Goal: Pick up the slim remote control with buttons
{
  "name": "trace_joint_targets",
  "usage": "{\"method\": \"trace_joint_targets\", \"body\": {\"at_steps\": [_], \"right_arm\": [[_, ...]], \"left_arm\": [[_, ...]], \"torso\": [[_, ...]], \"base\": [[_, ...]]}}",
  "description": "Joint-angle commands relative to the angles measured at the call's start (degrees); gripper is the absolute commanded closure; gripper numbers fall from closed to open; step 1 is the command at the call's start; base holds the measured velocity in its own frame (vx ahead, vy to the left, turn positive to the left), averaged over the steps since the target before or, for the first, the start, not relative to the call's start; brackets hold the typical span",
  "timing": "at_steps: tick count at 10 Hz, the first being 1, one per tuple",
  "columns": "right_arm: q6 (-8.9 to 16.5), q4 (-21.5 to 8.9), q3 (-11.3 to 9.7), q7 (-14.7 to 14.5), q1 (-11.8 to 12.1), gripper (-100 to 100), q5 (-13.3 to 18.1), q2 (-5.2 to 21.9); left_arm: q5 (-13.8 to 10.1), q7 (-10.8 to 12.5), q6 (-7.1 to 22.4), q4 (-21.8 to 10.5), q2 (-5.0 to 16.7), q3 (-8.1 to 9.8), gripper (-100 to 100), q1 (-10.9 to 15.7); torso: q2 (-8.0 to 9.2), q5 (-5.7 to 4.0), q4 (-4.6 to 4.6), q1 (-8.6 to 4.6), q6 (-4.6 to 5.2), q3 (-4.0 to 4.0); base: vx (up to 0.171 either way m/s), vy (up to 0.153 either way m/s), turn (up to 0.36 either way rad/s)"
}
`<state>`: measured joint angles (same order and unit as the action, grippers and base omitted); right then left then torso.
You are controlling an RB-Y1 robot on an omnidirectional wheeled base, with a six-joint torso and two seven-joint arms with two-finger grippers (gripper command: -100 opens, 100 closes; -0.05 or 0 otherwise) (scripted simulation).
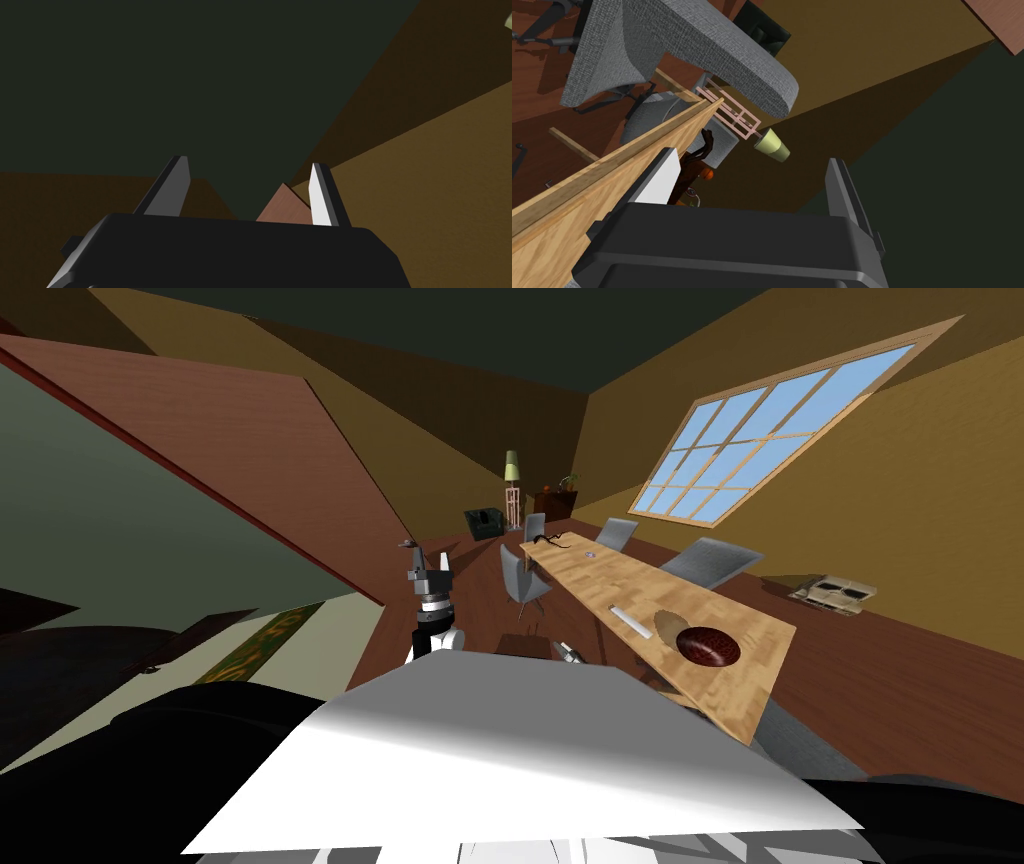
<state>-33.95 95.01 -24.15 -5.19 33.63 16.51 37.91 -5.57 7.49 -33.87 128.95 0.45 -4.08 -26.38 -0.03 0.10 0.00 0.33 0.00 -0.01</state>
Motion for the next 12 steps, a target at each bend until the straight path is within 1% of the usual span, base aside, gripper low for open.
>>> {"method": "trace_joint_targets", "body": {"at_steps": [1, 2, 3, 4, 5, 6, 7, 8, 9, 10, 11, 12], "right_arm": [[-0.8, -2.2, -0.5, 0.2, 0.1, -100, 0.2, 1.7], [-1.0, -3.8, -2.2, 0.3, 0.2, -100, 1.1, 4.0], [-1.0, -5.2, -2.2, 0.3, 0.2, -100, 1.1, 4.0], [-1.2, -7.0, -3.9, 0.3, 0.3, -100, 1.9, 6.2], [-1.2, -8.4, -3.9, 0.3, 0.3, -100, 1.9, 6.2], [-1.3, -10.6, -5.4, 0.3, 0.3, -100, 2.7, 8.3], [-1.3, -11.6, -5.4, 0.3, 0.3, -100, 2.7, 8.5], [-1.5, -13.3, -7.0, 0.2, 0.2, -100, 3.5, 10.7], [-1.5, -14.8, -7.0, 0.2, 0.2, -100, 3.5, 10.7], [-1.6, -16.9, -8.4, 0.0, -0.1, -100, 4.3, 12.8], [-1.6, -18.1, -8.4, 0.0, -0.1, -100, 4.3, 12.8], [-1.7, -20.0, -9.9, -0.3, -0.4, -100, 5.0, 15.0]], "left_arm": [[0.0, 0.0, 0.0, 0.0, 0.0, 0.00, 0, 0.0], [0.0, 0.0, 0.0, 0.0, 0.0, 0.00, 0, 0.0], [0.0, 0.0, 0.0, 0.0, 0.0, 0.00, 0, 0.0], [0.0, 0.0, 0.0, 0.0, 0.0, 0.00, 0, 0.0], [0.0, 0.0, 0.0, 0.0, 0.0, 0.00, 0, 0.0], [0.0, 0.0, 0.0, 0.0, 0.0, 0.00, 0, 0.0], [0.0, 0.0, 0.0, 0.0, 0.0, 0.00, 0, 0.0], [0.0, 0.0, 0.0, 0.0, 0.0, 0.01, 0, 0.0], [0.0, 0.0, 0.0, 0.0, 0.0, 0.00, 0, 0.0], [0.0, 0.0, 0.0, 0.0, 0.0, 0.01, 0, 0.0], [0.0, 0.0, 0.0, 0.0, 0.0, 0.01, 0, 0.0], [0.0, 0.0, 0.0, 0.0, 0.0, 0.01, 0, 0.0]], "torso": [[0.00, 0.00, 0.00, 0.00, 0.00, 0.00], [-0.04, -0.01, -0.01, -0.06, -0.01, -0.03], [-0.03, -0.01, -0.01, -0.04, -0.01, -0.02], [-0.01, -0.01, 0.00, -0.08, -0.01, -0.01], [-0.05, -0.02, -0.01, -0.02, -0.02, -0.03], [-0.07, -0.01, -0.01, -0.07, -0.01, -0.04], [-0.11, -0.02, -0.02, -0.09, -0.02, -0.06], [-0.10, -0.03, -0.02, -0.16, -0.01, -0.06], [-0.16, -0.03, -0.03, -0.18, -0.02, -0.09], [-0.17, -0.05, -0.03, -0.24, -0.01, -0.10], [-0.23, -0.06, -0.04, -0.27, -0.03, -0.13], [-0.21, -0.06, -0.04, -0.29, -0.01, -0.12]], "base": [[0.022, 0.080, 0.002], [0.016, 0.091, 0.032], [0.004, 0.076, 0.006], [0.016, 0.097, 0.037], [0.026, 0.078, 0.011], [0.036, 0.075, 0.040], [0.030, 0.055, 0.015], [0.049, 0.053, 0.048], [0.052, 0.034, 0.021], [0.066, 0.029, 0.053], [0.056, 0.023, 0.024], [0.074, 0.023, 0.054]]}}
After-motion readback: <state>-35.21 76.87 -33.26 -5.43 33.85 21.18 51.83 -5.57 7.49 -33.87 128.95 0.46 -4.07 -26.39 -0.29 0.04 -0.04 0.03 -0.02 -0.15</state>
